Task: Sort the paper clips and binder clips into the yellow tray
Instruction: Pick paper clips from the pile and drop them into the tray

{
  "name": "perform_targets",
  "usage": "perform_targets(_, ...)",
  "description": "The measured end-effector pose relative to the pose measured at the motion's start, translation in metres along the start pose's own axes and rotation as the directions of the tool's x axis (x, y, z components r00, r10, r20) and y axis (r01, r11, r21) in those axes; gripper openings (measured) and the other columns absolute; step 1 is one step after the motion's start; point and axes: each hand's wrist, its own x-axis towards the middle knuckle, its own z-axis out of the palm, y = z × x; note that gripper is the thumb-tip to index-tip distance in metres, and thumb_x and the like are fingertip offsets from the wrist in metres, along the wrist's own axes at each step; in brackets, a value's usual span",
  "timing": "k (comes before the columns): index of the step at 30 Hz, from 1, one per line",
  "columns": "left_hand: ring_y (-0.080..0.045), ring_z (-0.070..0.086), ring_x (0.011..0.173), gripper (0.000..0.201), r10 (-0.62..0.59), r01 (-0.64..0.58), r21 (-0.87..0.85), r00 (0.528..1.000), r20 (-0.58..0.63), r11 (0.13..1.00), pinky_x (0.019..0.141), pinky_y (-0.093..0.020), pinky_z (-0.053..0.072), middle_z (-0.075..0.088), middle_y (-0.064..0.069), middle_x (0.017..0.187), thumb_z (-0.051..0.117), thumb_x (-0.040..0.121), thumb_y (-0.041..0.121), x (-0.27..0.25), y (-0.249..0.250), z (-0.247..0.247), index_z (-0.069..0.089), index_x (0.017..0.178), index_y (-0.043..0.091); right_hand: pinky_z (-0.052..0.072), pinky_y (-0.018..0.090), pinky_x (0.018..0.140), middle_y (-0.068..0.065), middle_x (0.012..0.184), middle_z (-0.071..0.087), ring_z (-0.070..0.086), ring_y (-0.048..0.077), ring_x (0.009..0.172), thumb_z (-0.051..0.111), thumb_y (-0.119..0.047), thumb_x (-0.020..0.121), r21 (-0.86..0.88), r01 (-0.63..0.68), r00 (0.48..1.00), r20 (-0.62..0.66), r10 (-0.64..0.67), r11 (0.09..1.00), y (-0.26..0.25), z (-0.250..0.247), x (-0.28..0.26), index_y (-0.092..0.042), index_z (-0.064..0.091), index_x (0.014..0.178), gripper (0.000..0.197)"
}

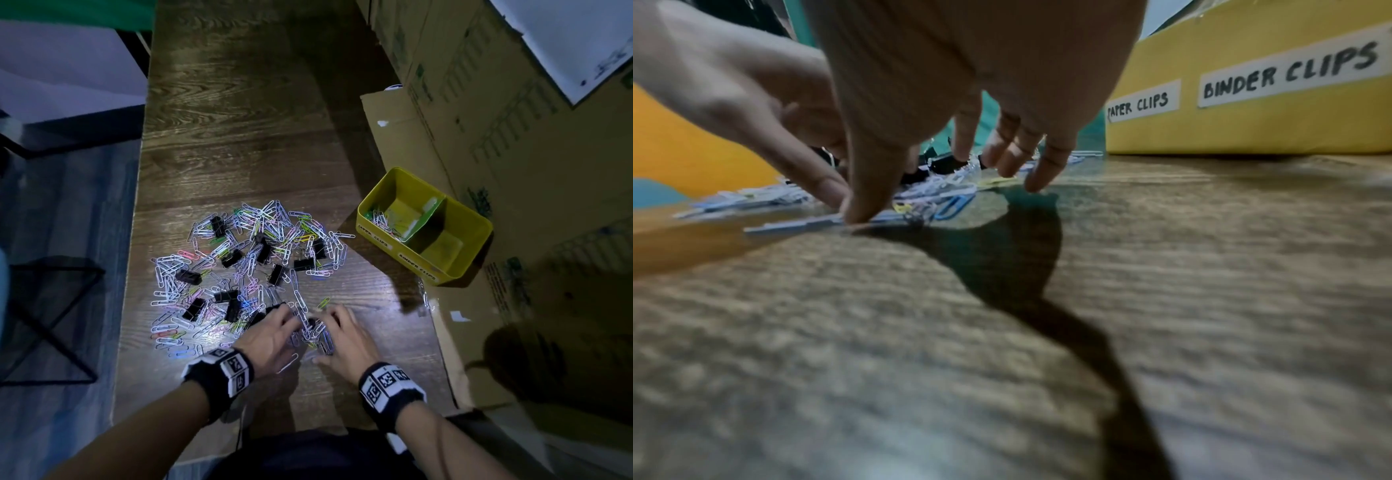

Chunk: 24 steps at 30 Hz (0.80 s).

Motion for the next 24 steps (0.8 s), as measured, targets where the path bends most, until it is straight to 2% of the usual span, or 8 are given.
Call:
perform_targets(3,-0.021,0.044,0.108,0.077,-0.032,0.028,0.097,0.999,0.038,0.995,0.078,-0.036,0.052,0.032,-0.006,0.131,0.062,0.075,0.053,0.006,0.002,-0.006,0.025,0.136,0.026,0.032,0.040,0.108,0.006,0.144,0.026,0.027,0.023,0.133,0.073,-0.060,0.066,-0.130,-0.052,0.996,0.061,0.060,0.990,-0.008,0.001,0.001,-0.025,0.018,0.146,0.104)
perform_targets(5,-0.024,0.040,0.114,0.087,-0.073,0.059,0.176,0.995,0.074,0.983,0.081,-0.039,0.052,0.024,-0.006,0.140,0.062,0.071,0.061,0.010,0.001,-0.008,0.020,0.140,0.029,0.030,0.042,0.110,0.008,0.145,0.025,0.025,0.025,0.134,0.069,-0.061,0.070,-0.198,-0.055,0.993,0.087,0.074,0.979,-0.011,0.004,0.002,-0.024,0.017,0.147,0.101)
perform_targets(7,-0.026,0.039,0.115,0.084,-0.099,0.078,0.204,0.990,0.097,0.976,0.083,-0.040,0.051,0.024,-0.004,0.143,0.061,0.071,0.063,0.012,0.002,-0.010,0.023,0.139,0.030,0.034,0.042,0.108,0.007,0.142,0.027,0.025,0.025,0.133,0.068,-0.055,0.074,-0.166,-0.060,0.992,0.101,0.078,0.984,-0.012,0.007,0.004,-0.024,0.024,0.145,0.089)
perform_targets(11,-0.032,0.042,0.119,0.055,-0.040,0.027,0.152,0.996,0.080,0.988,0.093,-0.044,0.047,0.038,-0.010,0.137,0.062,0.082,0.041,0.012,0.002,-0.005,0.044,0.131,0.022,0.039,0.044,0.104,0.010,0.136,0.036,0.035,0.028,0.128,0.062,-0.036,0.087,-0.096,-0.019,0.989,0.142,0.033,0.995,-0.014,0.006,0.007,-0.016,0.046,0.135,0.054)
perform_targets(13,-0.034,0.052,0.111,0.038,0.016,-0.020,0.102,0.999,0.044,0.995,0.087,-0.042,0.051,0.051,-0.012,0.123,0.067,0.081,0.025,0.011,0.005,-0.002,0.058,0.117,0.016,0.043,0.044,0.099,0.012,0.131,0.039,0.045,0.031,0.119,0.057,-0.027,0.092,-0.094,-0.008,0.985,0.170,0.024,0.995,-0.017,0.002,0.007,-0.011,0.053,0.127,0.039)
perform_targets(15,-0.031,0.060,0.099,0.026,0.065,-0.064,0.043,0.998,-0.022,0.997,0.079,-0.036,0.054,0.059,-0.010,0.109,0.067,0.080,0.013,0.011,0.004,0.002,0.064,0.105,0.015,0.046,0.046,0.093,0.014,0.129,0.040,0.051,0.035,0.112,0.050,-0.018,0.095,-0.135,0.010,0.980,0.200,0.018,0.991,-0.021,-0.002,0.006,-0.006,0.055,0.121,0.029)
perform_targets(19,-0.025,0.064,0.093,0.025,0.127,-0.127,0.003,0.991,-0.052,0.992,0.077,-0.031,0.054,0.066,-0.008,0.103,0.065,0.076,0.009,0.014,0.001,0.005,0.066,0.100,0.014,0.050,0.047,0.086,0.021,0.128,0.042,0.056,0.040,0.105,0.041,-0.001,0.095,-0.254,0.093,0.976,0.214,-0.038,0.963,-0.024,-0.007,0.006,0.001,0.052,0.121,0.029)
perform_targets(24,-0.021,0.068,0.080,0.029,0.136,-0.130,0.109,0.989,-0.049,0.985,0.068,-0.025,0.055,0.068,-0.005,0.090,0.076,0.064,0.006,0.012,0.005,0.000,0.066,0.091,0.010,0.049,0.049,0.085,0.022,0.123,0.043,0.055,0.041,0.105,0.038,0.006,0.091,-0.334,0.149,0.975,0.206,-0.082,0.931,-0.019,-0.012,0.014,0.006,0.045,0.123,0.032)
